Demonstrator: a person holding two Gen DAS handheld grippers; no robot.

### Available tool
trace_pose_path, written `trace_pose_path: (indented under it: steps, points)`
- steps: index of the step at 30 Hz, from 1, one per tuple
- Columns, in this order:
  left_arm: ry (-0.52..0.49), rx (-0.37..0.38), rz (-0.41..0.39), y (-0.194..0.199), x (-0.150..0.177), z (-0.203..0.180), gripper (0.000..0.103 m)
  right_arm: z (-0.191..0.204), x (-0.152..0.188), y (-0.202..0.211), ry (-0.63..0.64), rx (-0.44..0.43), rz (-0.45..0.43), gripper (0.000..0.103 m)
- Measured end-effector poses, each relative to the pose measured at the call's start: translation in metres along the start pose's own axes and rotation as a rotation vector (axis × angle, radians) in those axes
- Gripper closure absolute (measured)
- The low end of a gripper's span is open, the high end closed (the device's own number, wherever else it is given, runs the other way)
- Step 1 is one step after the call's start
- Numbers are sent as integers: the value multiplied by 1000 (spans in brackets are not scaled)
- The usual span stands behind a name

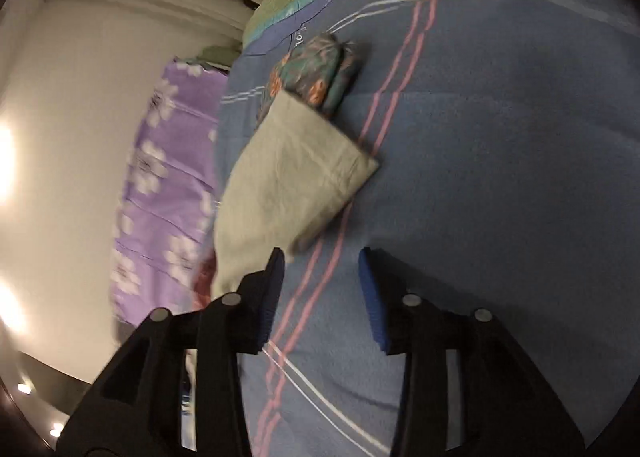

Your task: Fold small clothes

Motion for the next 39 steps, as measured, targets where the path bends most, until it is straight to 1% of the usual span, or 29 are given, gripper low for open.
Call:
trace_pose_path:
  steps: [1,2,3,4,5,6,7,8,9,12,13,14,15,16,18,19,20,22,24,26,27,29,30,31,33,34,36,39]
  points:
    - [-3,-4,-1,0,0,-1,38,-2,-6,-5,-24,-31,-6,53]
    - [-3,-5,-2,1,0,-1,38,-2,-11,-8,-36,-37,-14,53]
    - [-2,-3,-3,1,0,-1,38,0,-13,-11,-46,-36,-25,58]
    - [2,1,-5,1,-1,0,38,3,-15,-15,-59,-24,-35,75]
    - [5,7,-7,1,-1,1,37,7,-15,-18,-66,-14,-40,88]
    - [8,12,-8,2,0,1,37,13,-14,-18,-68,-1,-59,96]
    - [11,15,-9,2,0,1,37,21,-11,-15,-60,6,-83,97]
    - [11,17,-10,2,0,1,37,38,-4,-11,-22,9,-111,97]
    - [11,19,-10,2,0,1,36,54,1,-7,27,-1,-121,97]
    - [9,26,-9,1,-1,0,33,144,57,-7,315,-63,-91,97]
    - [10,28,-10,1,-1,0,33,165,71,-8,379,-98,-70,97]
    - [11,30,-11,1,0,0,33,193,94,-14,452,-146,-33,97]
    - [13,34,-12,1,0,0,33,216,119,-20,517,-190,10,97]
    - [17,39,-14,2,0,1,32,246,160,-32,606,-245,84,97]
    - [23,49,-18,3,0,2,32,275,216,-48,710,-305,187,97]
    - [27,55,-20,3,0,2,32,289,254,-62,770,-337,269,97]
    - [32,62,-23,4,1,4,32,295,281,-73,807,-345,328,97]
    - [47,83,-31,6,1,6,31,296,335,-99,878,-324,455,97]
    - [79,120,-44,10,1,12,31,282,372,-126,941,-267,555,97]
    - [127,166,-58,16,1,18,32,263,387,-141,954,-213,612,97]
    - [155,202,-66,20,1,22,32,245,392,-139,951,-192,632,97]
    - [207,294,-81,27,-5,24,32,226,397,-145,946,-165,649,97]
    - [227,323,-88,28,-8,25,32,219,398,-143,945,-161,654,97]
    - [249,357,-92,29,-13,24,32,217,398,-148,941,-161,662,97]
    - [292,425,-84,27,-25,20,32,213,409,-139,949,-172,667,97]
    - [308,449,-72,24,-30,17,31,212,413,-134,975,-179,658,97]
    - [334,470,-37,13,-39,10,28,209,425,-123,1030,-191,641,96]
    - [378,469,19,-5,-48,5,28,208,436,-120,1082,-204,646,95]
Point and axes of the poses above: each gripper's, at about its wrist camera, not at the fingertips, and y roughly against the way its jaws point, z to its left, x to its underside, the point moved 3 cm from there along -y, roughly the way its jaws point, and after that the axes turned 1 degree about x, right-handed, at the moved point
